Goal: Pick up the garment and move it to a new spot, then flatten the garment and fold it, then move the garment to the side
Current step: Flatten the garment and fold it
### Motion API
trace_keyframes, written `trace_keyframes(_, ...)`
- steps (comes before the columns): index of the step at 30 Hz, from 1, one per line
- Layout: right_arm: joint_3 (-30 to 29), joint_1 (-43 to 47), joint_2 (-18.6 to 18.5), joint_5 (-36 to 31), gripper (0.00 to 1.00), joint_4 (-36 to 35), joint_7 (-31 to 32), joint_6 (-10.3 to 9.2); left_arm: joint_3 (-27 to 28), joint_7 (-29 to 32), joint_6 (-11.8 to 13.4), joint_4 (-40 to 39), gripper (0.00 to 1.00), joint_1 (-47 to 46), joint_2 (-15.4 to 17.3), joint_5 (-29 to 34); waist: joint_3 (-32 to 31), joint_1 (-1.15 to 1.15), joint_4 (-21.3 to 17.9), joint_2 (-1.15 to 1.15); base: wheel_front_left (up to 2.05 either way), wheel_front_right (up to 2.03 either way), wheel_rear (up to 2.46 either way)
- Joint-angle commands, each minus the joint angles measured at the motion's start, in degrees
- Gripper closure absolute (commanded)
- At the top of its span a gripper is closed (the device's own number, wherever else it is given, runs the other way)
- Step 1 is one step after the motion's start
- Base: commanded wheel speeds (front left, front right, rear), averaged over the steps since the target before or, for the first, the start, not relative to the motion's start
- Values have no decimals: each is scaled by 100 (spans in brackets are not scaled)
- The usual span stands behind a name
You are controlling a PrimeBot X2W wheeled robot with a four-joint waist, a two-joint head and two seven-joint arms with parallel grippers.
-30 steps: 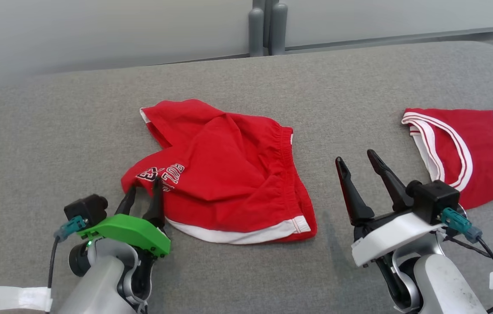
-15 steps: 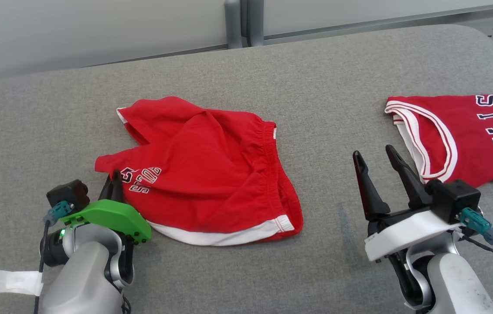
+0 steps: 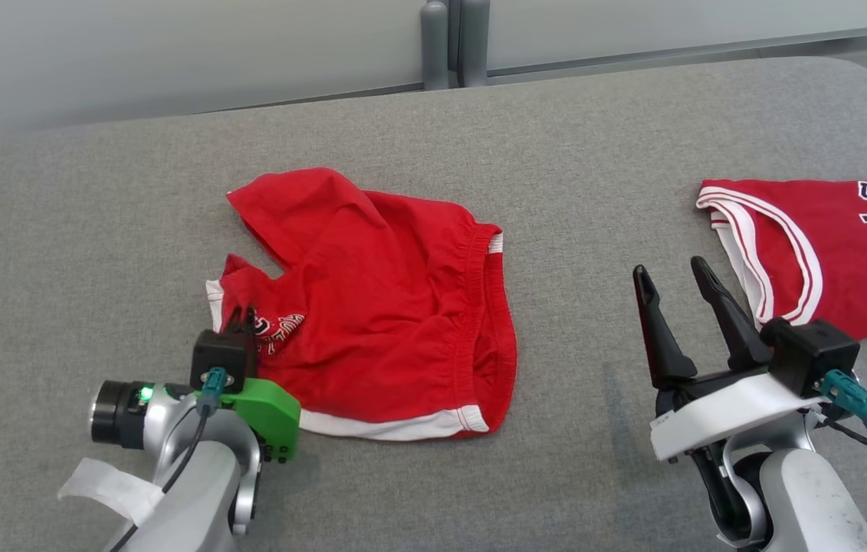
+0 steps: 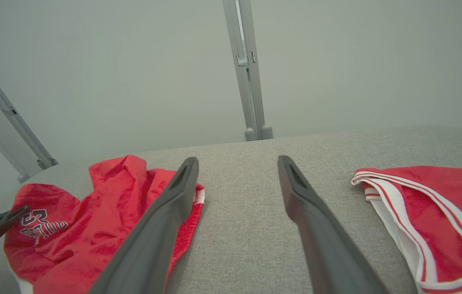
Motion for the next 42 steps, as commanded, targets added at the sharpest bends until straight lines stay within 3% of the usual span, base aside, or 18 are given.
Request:
trace_keyframes(1,36,7,-18,60,0,9,-39,0,-65,18,-60,16,100,-23,-122,-9,11,0,-69,61,0,0,0)
trace_keyframes(10,105,-70,-17,100,0,38,-60,0,-231,42,-287,447,100,-375,-562,-96,63,0,-389,61,0,0,0)
trace_keyframes(11,126,-83,-17,115,0,40,-63,0,-230,40,-323,543,81,-407,-602,-122,72,0,-439,61,0,0,0)
trace_keyframes(12,128,-87,-18,121,0,44,-62,0,-245,32,-364,617,68,-446,-638,-133,79,0,-472,61,0,0,0)
trace_keyframes(13,121,-83,-17,125,0,43,-71,0,-235,11,-393,656,4,-481,-686,-171,85,0,-490,61,0,0,0)
trace_keyframes(14,82,-59,-17,110,0,41,-86,0,-244,-13,-460,712,0,-501,-740,-178,93,0,-497,61,0,0,0)
trace_keyframes(20,-58,61,-16,82,0,58,-127,0,-165,-92,-584,403,0,-437,-774,-220,63,0,-342,61,0,0,0)
trace_keyframes(28,99,227,-16,152,0,123,-69,0,125,-101,-387,-883,0,72,-440,-67,-57,0,6,61,0,0,0)
trace_keyframes(42,1387,475,-18,177,0,898,205,0,635,-101,-82,-2078,0,1264,-27,-232,-182,0,544,61,0,0,0)
